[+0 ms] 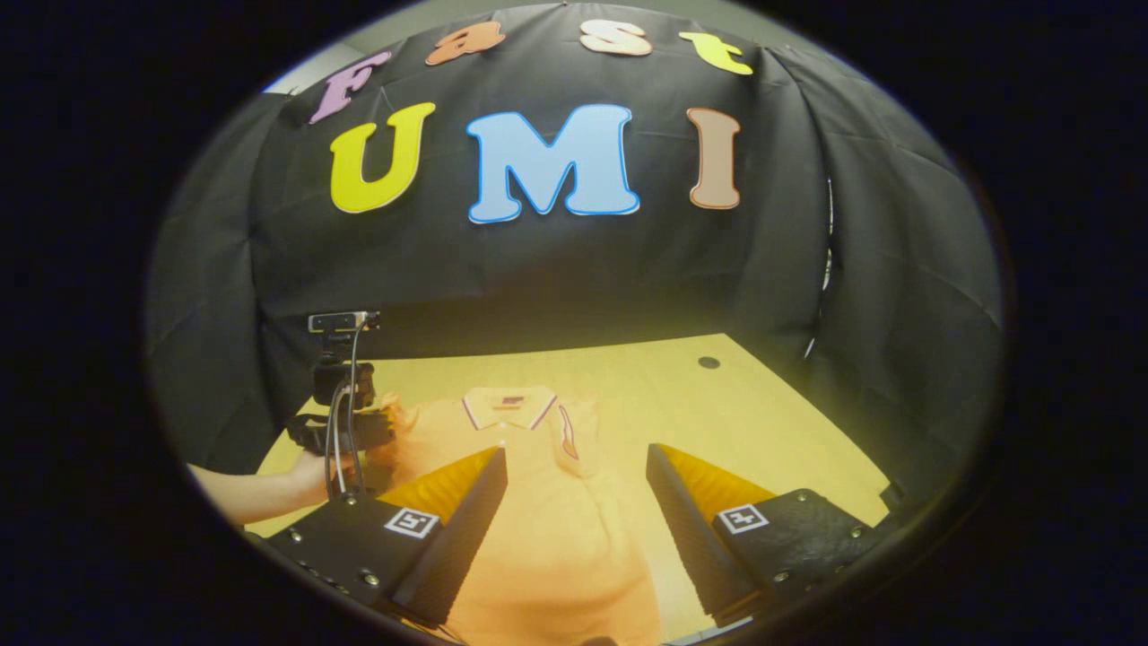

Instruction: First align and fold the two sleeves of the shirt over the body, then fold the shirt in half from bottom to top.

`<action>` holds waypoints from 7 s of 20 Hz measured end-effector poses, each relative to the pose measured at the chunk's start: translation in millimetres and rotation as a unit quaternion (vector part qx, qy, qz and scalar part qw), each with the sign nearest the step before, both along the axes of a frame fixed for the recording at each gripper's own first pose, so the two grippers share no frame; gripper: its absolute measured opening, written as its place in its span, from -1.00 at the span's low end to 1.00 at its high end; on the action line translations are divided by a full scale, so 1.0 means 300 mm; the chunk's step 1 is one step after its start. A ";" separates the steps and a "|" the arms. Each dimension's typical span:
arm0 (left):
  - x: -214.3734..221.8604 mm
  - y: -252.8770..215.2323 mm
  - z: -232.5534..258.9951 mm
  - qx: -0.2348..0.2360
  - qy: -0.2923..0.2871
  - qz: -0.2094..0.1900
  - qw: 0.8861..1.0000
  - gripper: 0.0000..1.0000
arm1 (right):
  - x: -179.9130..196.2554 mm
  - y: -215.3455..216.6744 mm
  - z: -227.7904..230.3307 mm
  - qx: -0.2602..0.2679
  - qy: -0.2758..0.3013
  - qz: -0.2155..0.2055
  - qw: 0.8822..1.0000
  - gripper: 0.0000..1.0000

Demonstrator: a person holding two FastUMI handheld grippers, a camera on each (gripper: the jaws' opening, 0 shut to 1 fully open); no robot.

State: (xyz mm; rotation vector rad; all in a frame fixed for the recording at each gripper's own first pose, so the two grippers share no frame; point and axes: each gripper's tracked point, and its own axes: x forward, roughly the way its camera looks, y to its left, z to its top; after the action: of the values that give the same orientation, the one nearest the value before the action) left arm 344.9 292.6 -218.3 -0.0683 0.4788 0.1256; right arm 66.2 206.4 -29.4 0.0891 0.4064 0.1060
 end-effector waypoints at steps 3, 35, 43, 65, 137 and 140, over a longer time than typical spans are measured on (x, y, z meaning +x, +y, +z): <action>0.024 -0.100 0.029 0.005 -0.006 -0.033 0.999 -0.88 | 0.006 0.021 -0.003 0.006 0.001 -0.002 1.000 0.94; -0.534 -0.356 0.130 -0.029 0.005 -0.088 0.996 0.89 | -0.204 -0.093 -0.253 0.000 0.036 0.054 0.998 0.99; -0.799 -0.358 0.079 -0.043 0.027 -0.067 0.996 0.92 | -0.296 -0.142 -0.394 -0.011 0.076 0.076 0.994 0.94; -1.472 -0.343 -0.125 -0.052 0.093 -0.057 0.993 0.89 | -0.590 -0.164 -0.778 -0.041 0.195 0.109 0.974 0.95; -0.191 -0.231 0.435 -0.090 -0.047 -0.089 0.991 -0.87 | 0.557 0.035 -0.100 0.042 0.035 0.073 0.996 -1.00; -0.093 -0.201 0.408 -0.090 -0.047 -0.092 0.991 -0.87 | 0.658 0.058 -0.113 0.032 0.038 0.066 0.997 -1.00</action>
State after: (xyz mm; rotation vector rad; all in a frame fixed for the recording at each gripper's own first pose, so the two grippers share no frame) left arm 317.0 232.2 -95.8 -0.2051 0.3988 -0.1025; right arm 263.6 223.6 -63.4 0.1297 0.4847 0.2463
